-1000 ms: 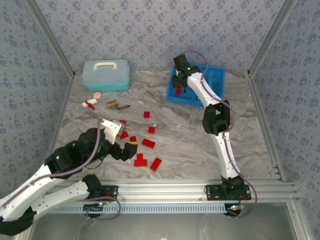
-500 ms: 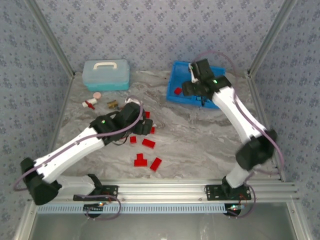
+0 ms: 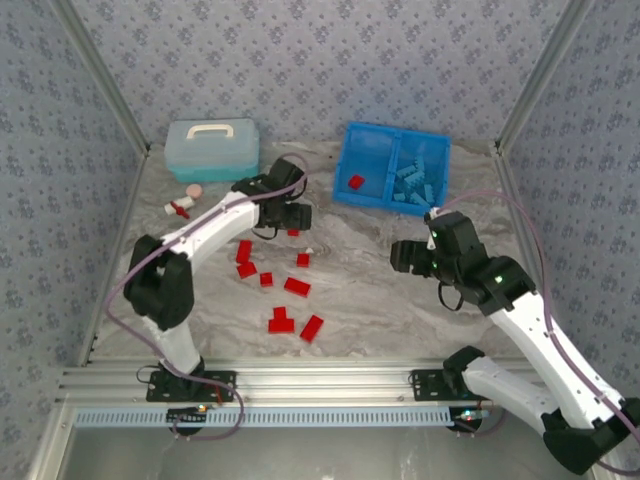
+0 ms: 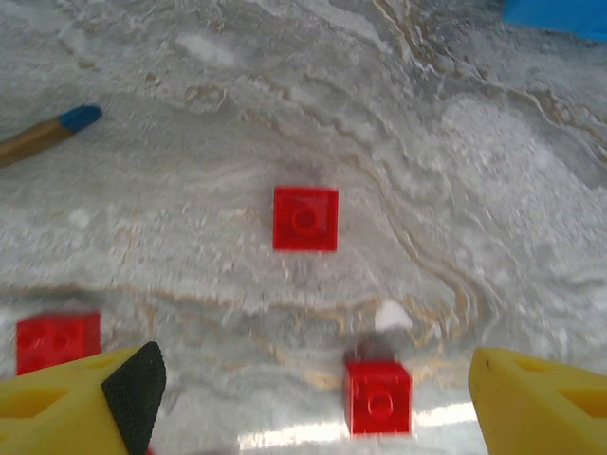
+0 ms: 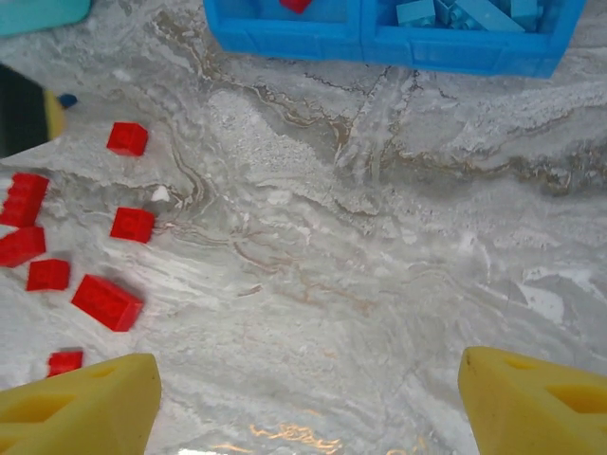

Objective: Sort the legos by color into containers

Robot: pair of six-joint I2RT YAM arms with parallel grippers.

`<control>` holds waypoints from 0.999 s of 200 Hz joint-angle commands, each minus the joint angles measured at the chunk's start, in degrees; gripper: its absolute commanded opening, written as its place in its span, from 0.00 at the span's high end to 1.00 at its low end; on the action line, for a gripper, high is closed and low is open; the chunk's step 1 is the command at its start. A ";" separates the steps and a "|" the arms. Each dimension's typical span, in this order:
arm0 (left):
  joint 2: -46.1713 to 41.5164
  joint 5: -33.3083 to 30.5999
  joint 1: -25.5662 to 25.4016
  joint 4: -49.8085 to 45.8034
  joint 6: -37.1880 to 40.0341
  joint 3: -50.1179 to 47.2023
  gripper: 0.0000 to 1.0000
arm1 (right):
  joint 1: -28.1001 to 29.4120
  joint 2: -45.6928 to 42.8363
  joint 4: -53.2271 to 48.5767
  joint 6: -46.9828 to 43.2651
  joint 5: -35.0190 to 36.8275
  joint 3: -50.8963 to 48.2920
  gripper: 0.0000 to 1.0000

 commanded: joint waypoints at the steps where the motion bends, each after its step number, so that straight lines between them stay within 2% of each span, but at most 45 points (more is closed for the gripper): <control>1: 5.72 4.36 1.59 0.21 2.74 4.99 0.20 | 0.63 -2.49 -2.52 4.64 -0.22 0.22 0.14; 34: 13.85 5.58 2.22 -0.96 5.46 9.98 0.31 | 0.70 -3.10 -5.23 3.19 1.06 1.79 0.12; 56: 16.40 4.82 2.83 0.63 4.91 9.29 0.38 | 0.72 -3.21 -5.90 2.45 1.72 2.24 0.11; 81: 18.51 5.15 2.93 3.73 4.16 7.38 0.42 | 0.66 -3.21 -5.57 2.25 1.62 2.10 0.10; 98: 19.53 5.64 2.93 4.90 3.68 6.42 0.50 | 0.71 -3.08 -5.51 2.36 1.46 2.09 0.10; 116: 19.69 5.80 2.94 6.07 2.89 5.29 0.60 | 0.70 -3.14 -5.88 2.36 1.73 2.12 0.10; 144: 19.57 6.04 2.94 6.40 1.79 4.99 0.70 | 0.71 -3.11 -6.11 2.62 1.86 2.59 0.09; 167: 17.77 6.69 2.78 6.15 1.78 5.52 0.75 | 0.72 -3.17 -6.48 2.78 2.09 3.22 0.09; 200: 10.98 7.75 1.11 5.51 1.61 8.21 0.77 | 0.73 -4.24 -6.75 3.55 2.58 3.57 0.09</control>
